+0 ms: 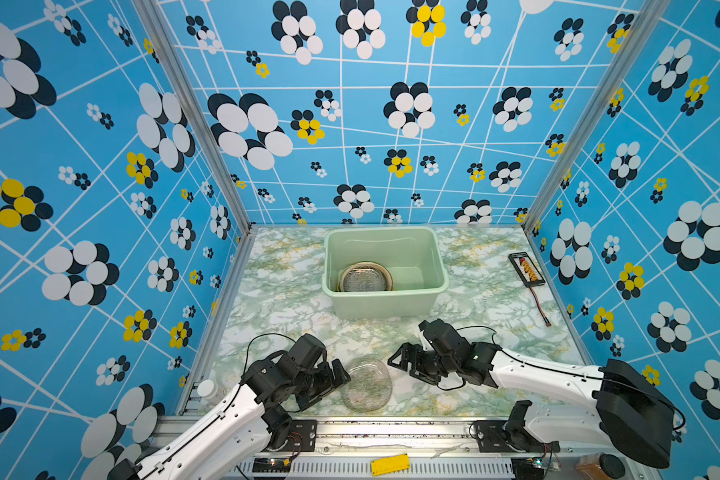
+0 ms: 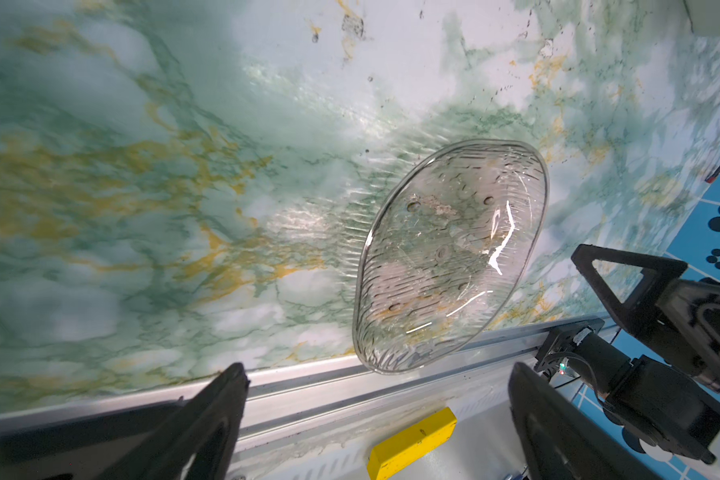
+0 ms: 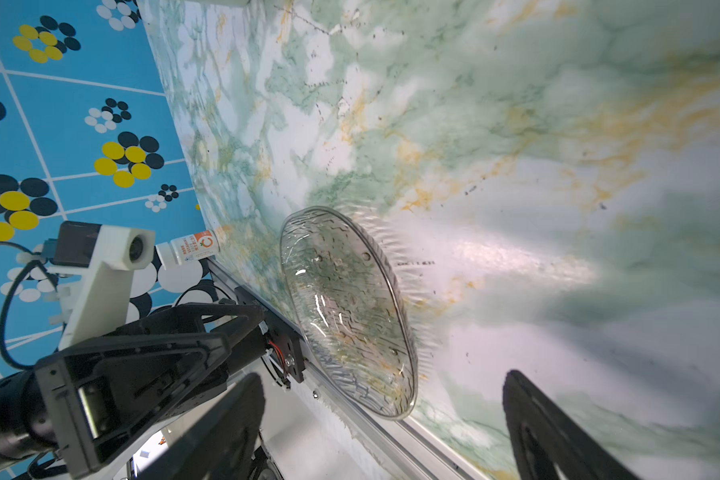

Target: Place the plates into the plastic bin on the countertop

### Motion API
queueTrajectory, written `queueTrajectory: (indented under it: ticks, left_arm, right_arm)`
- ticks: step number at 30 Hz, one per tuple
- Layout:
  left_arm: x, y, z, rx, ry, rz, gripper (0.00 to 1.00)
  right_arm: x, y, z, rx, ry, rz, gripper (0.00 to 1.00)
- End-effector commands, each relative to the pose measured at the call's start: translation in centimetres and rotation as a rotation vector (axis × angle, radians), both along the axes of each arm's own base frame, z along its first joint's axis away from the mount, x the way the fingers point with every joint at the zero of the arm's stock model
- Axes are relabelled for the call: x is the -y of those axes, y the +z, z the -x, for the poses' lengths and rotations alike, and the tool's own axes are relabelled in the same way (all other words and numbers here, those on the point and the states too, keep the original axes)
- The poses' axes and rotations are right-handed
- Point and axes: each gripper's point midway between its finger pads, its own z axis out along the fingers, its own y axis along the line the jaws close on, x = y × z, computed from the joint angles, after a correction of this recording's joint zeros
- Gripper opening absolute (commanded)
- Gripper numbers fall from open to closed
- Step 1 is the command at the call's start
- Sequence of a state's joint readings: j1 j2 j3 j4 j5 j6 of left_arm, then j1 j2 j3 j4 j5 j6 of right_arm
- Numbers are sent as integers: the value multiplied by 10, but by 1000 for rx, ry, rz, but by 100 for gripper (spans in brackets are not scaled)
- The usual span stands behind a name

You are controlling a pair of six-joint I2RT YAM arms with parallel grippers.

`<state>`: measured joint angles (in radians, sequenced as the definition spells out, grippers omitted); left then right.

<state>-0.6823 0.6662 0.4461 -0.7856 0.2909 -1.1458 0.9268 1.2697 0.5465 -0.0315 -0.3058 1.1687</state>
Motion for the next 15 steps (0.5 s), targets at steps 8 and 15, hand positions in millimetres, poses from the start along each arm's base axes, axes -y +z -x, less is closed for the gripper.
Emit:
queueTrajectory:
  ticks: [8, 15]
  left_arm:
    - [7, -11, -1, 9, -4, 42, 99]
    - [25, -10, -6, 23, -23, 139, 99]
  right_arm:
    - [-19, -15, 3, -50, 49, 2, 91]
    - [-50, -26, 11, -105, 140, -46, 87]
